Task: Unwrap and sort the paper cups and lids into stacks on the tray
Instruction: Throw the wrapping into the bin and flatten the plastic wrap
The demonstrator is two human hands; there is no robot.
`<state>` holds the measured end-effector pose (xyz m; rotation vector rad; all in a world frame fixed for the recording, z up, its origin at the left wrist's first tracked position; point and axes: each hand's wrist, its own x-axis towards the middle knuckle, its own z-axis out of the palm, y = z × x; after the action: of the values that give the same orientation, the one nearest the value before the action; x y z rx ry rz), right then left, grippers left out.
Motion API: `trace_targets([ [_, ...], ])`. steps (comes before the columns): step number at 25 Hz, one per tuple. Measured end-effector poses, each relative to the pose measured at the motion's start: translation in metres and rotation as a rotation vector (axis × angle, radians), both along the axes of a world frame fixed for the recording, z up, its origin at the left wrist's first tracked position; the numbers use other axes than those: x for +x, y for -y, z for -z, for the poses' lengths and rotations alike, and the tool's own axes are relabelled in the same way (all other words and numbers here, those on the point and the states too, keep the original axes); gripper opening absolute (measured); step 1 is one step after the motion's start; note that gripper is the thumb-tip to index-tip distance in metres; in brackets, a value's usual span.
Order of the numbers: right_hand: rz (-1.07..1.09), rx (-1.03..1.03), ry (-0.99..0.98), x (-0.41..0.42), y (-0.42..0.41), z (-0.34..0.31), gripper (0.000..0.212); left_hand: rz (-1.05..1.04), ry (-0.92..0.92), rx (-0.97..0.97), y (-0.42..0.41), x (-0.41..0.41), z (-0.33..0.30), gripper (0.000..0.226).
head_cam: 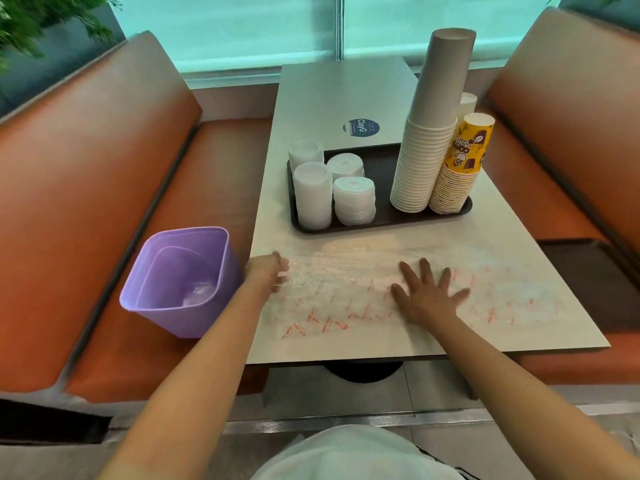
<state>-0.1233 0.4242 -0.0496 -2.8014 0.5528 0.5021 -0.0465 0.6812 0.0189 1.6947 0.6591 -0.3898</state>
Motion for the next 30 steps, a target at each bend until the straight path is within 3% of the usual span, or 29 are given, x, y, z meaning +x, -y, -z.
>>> trace_targets([
  [1,0.006,-0.005,0.007,-0.003,0.000,0.003,0.060,0.005,0.073,0.178,-0.004,0.001,0.003,0.024],
  [2,0.017,-0.011,0.022,-0.005,-0.002,0.005,0.061,0.027,0.228,0.488,-0.005,0.000,0.008,0.025],
  [3,0.031,-0.018,0.039,-0.006,-0.004,0.007,0.061,0.082,0.474,0.745,-0.002,-0.002,0.011,0.029],
  [4,0.044,-0.024,0.052,-0.006,-0.006,0.007,0.061,0.217,0.722,0.846,0.007,-0.007,0.013,0.031],
  [5,0.056,-0.028,0.058,-0.005,-0.006,0.007,0.061,0.443,0.850,0.852,0.018,-0.010,0.016,0.032],
  [6,0.066,-0.028,0.060,-0.005,-0.006,0.007,0.061,0.703,0.856,0.848,0.030,-0.015,0.021,0.035],
  [7,0.067,-0.029,0.059,-0.005,-0.006,0.007,0.061,0.929,0.736,0.892,0.038,-0.019,0.031,0.041],
  [9,0.048,-0.032,0.053,-0.005,-0.006,0.009,0.061,1.117,0.466,1.048,0.035,-0.020,0.055,0.056],
  [12,0.088,-0.037,0.066,-0.005,0.008,0.008,0.057,1.047,0.307,1.068,0.011,-0.011,0.073,0.072],
  [18,0.597,-0.145,0.091,-0.012,0.077,0.003,0.065,0.978,0.250,1.054,-0.005,-0.003,0.068,0.068],
  [25,0.839,-0.108,0.196,-0.016,0.109,-0.012,0.049,0.984,0.187,1.153,-0.005,0.008,0.049,0.071],
  [28,0.790,-0.107,0.285,-0.025,0.112,-0.012,0.036,0.883,0.374,1.215,0.022,0.005,0.033,0.063],
  [30,0.752,-0.143,0.421,-0.028,0.111,-0.015,0.026,0.888,0.539,1.107,0.057,-0.011,0.024,0.056],
])
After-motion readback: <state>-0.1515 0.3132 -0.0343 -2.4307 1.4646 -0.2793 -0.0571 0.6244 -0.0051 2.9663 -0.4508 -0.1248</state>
